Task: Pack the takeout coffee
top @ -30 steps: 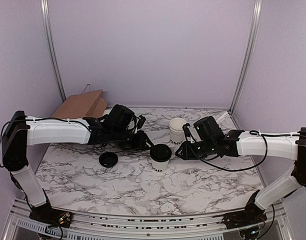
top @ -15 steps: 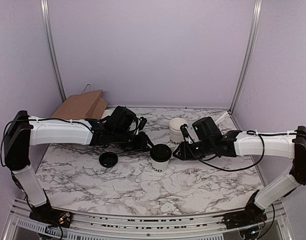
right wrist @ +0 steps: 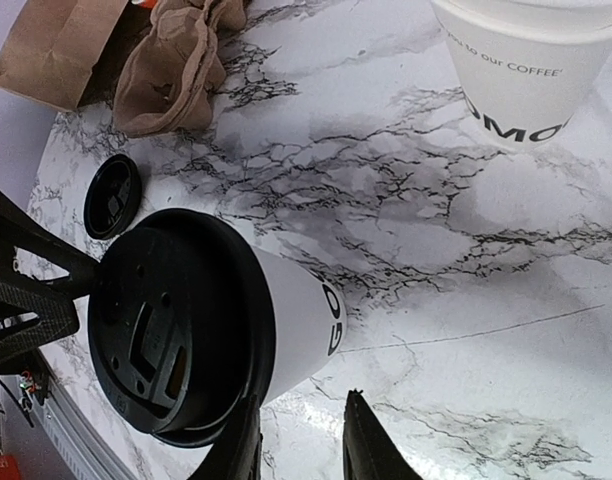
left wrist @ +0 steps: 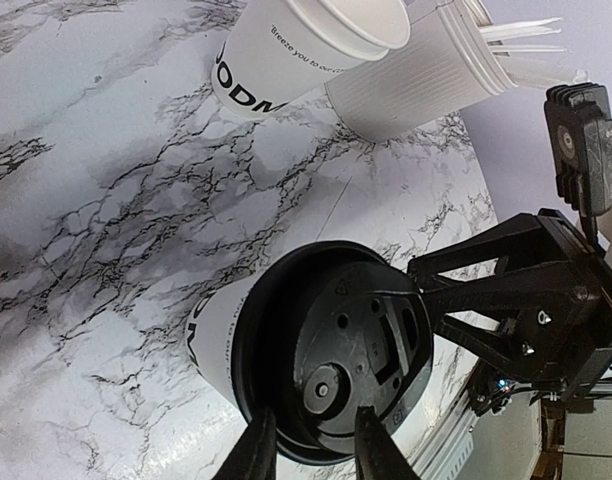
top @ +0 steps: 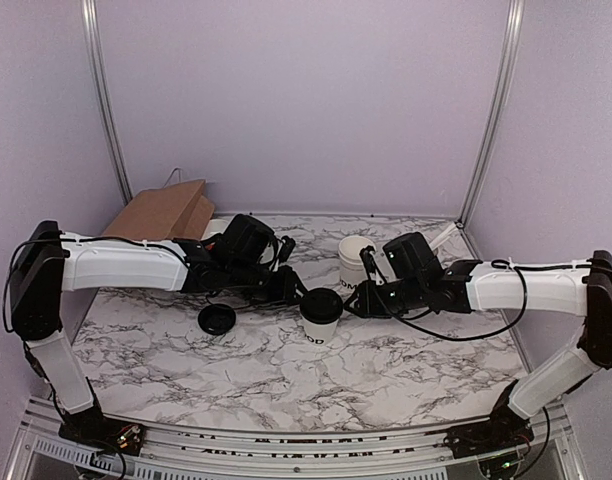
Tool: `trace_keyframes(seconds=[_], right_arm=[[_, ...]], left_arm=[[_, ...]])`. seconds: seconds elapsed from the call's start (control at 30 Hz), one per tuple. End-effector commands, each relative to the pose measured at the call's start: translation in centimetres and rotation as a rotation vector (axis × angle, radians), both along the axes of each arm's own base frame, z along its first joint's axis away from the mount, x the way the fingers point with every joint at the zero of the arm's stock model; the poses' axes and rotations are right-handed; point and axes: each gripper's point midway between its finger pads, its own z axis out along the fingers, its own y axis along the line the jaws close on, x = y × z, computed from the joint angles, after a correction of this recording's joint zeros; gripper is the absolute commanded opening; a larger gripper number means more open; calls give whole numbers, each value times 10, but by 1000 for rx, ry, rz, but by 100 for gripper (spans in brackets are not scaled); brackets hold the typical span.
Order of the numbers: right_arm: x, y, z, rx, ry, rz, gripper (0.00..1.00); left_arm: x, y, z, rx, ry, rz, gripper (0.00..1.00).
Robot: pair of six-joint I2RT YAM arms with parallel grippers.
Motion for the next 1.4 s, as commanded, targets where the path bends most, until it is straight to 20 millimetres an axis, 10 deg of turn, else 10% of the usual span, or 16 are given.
trace_keyframes(seconds=[0.0,0.73,1.37], right_arm=[[13,7,26,60,-51,-23,29],[11,16,16,86,-17,5,29],[-24,-7,-53,-22,109,-18,28]], left_arm=[[-4,-1,-12,14,15,-10,27],[-7,-3,-24,36,28,-13,27],[-12,2,-51,73,59,-8,27]])
